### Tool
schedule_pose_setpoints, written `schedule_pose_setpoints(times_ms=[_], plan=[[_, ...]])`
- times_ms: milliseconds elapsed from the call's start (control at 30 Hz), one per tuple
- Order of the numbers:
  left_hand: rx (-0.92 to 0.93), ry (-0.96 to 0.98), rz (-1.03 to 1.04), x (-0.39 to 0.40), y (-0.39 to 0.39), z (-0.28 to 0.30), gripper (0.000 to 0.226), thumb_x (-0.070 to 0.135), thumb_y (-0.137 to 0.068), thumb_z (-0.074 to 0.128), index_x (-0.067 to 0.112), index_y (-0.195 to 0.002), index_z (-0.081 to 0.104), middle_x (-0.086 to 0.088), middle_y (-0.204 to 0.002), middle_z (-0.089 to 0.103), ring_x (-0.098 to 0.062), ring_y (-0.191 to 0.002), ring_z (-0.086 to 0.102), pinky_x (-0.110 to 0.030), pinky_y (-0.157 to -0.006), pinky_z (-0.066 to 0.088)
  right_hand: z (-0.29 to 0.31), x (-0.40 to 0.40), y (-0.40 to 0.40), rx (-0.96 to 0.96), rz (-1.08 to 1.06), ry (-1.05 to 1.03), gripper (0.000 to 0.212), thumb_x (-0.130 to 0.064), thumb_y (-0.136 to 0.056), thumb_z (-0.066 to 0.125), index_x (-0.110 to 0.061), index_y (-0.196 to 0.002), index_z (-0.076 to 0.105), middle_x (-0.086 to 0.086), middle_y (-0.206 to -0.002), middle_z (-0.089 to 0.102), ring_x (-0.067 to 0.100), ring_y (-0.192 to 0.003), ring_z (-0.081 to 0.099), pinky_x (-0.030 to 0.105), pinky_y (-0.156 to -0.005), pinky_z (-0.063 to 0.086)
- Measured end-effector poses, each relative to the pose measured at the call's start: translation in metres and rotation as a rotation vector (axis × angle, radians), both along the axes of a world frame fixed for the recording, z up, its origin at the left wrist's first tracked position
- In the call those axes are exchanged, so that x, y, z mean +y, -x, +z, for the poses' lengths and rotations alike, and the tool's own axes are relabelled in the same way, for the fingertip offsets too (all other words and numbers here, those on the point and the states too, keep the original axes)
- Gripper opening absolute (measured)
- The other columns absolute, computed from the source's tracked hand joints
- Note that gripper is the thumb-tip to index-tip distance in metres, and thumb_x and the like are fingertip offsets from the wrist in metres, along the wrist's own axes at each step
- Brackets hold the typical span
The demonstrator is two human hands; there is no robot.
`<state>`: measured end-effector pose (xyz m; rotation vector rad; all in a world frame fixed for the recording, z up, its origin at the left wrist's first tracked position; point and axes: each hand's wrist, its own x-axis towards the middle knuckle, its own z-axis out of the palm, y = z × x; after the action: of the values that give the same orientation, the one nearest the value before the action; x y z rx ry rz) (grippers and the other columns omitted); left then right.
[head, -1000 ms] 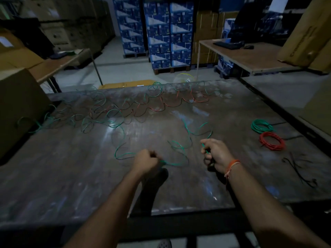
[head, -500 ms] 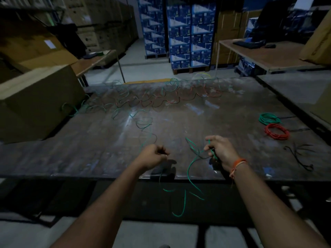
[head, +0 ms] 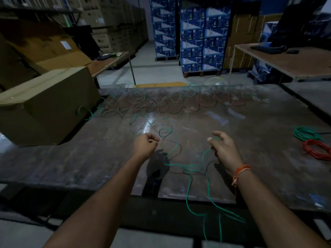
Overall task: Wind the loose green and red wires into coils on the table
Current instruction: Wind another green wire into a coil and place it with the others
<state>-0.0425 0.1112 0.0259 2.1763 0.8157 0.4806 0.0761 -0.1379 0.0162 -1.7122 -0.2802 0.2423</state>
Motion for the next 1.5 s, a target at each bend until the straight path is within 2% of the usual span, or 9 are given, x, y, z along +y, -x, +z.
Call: schedule_pose_setpoints(times_ms=[100,200,367,533,700,1033,1133,1300,1500], plan=[[0.01,0.016,0.013,0.043,-0.009,-0.002,0.019,0.005,-0.085,0.059,0.019,-0.085,0.073,0.006,-0.067,0.063,-0.001,-0.052,0.056,-0.008,-0.042,0.035,0.001,0.049,-0.006,-0.132,0.091,0.249,0.056,-0.043,-0.081,0.079,-0.019,-0.128,0.06,0.007,-0.103,0.067,0.021,-0.095,0.063,0.034,-0.087,0.052],[-0.002,0.031,0.021,0.089,-0.018,-0.009,0.022,0.002,-0.08,0.059,0.021,-0.077,0.072,0.003,-0.063,0.063,0.003,-0.045,0.054,-0.016,-0.049,0.037,0.005,0.107,-0.007,-0.213,0.127,0.357,0.062,-0.039,-0.082,0.081,-0.014,-0.133,0.058,0.012,-0.1,0.07,0.026,-0.095,0.066,0.035,-0.088,0.052],[0.064,0.003,0.013,0.173,-0.044,-0.031,0.018,0.01,-0.074,0.056,0.024,-0.073,0.067,-0.007,-0.118,0.057,-0.012,-0.109,0.05,-0.015,-0.085,0.037,0.0,0.183,-0.018,-0.202,0.149,0.439,0.075,-0.041,-0.08,0.082,-0.011,-0.141,0.05,0.013,-0.124,0.067,0.029,-0.115,0.063,0.027,-0.089,0.045],[0.184,0.01,-0.105,0.226,-0.077,-0.05,0.018,0.012,-0.079,0.067,0.017,-0.094,0.075,-0.022,-0.129,0.061,-0.019,-0.147,0.023,-0.01,-0.1,0.025,-0.028,0.216,-0.052,-0.013,0.077,0.468,0.101,-0.037,-0.081,0.081,-0.013,-0.159,0.022,0.016,-0.149,0.05,0.031,-0.134,0.051,0.035,-0.108,0.042],[0.298,-0.05,-0.241,0.233,-0.093,-0.062,0.029,0.02,-0.079,0.062,0.013,-0.102,0.077,-0.01,-0.104,0.074,-0.027,-0.108,0.064,-0.018,-0.07,0.037,-0.038,0.235,-0.069,0.063,0.259,0.553,0.064,-0.025,-0.084,0.081,-0.004,-0.137,0.053,0.012,-0.134,0.062,0.025,-0.119,0.06,0.036,-0.106,0.045],[0.368,-0.165,0.011,0.161,0.0,-0.059,0.018,0.027,-0.081,0.068,0.016,-0.09,0.078,-0.005,-0.089,0.076,-0.023,-0.092,0.07,-0.025,-0.07,0.047,-0.068,0.191,-0.007,0.13,0.445,0.362,0.033,-0.004,-0.086,0.074,-0.004,-0.118,0.067,0.013,-0.115,0.071,0.026,-0.1,0.067,0.048,-0.096,0.054],[0.427,-0.165,0.027,0.113,0.039,-0.043,0.019,0.026,-0.079,0.069,0.009,-0.07,0.069,-0.007,-0.067,0.067,-0.023,-0.074,0.067,-0.024,-0.055,0.039,-0.059,0.148,0.015,0.106,0.504,0.367,0.01,-0.004,-0.087,0.074,-0.001,-0.096,0.072,0.009,-0.08,0.069,0.021,-0.076,0.06,0.036,-0.078,0.053],[0.769,0.283,-0.273,0.018,0.093,-0.006,0.027,0.019,-0.093,0.061,0.013,-0.068,0.07,0.0,-0.045,0.06,-0.009,-0.032,0.047,-0.012,-0.034,0.026,-0.042,0.061,0.046,0.189,0.498,0.301,0.013,-0.002,-0.089,0.069,-0.004,-0.076,0.071,0.013,-0.068,0.059,0.009,-0.051,0.055,0.018,-0.051,0.049],[0.948,0.516,-0.303,-0.024,0.123,-0.01,0.034,0.035,-0.098,0.056,0.011,-0.081,0.075,-0.019,-0.078,0.072,-0.017,-0.059,0.065,-0.019,-0.05,0.033,-0.024,-0.003,0.069,0.273,0.454,0.242,0.017,0.0,-0.089,0.067,-0.002,-0.072,0.069,0.009,-0.053,0.055,0.017,-0.043,0.048,0.021,-0.044,0.043]])
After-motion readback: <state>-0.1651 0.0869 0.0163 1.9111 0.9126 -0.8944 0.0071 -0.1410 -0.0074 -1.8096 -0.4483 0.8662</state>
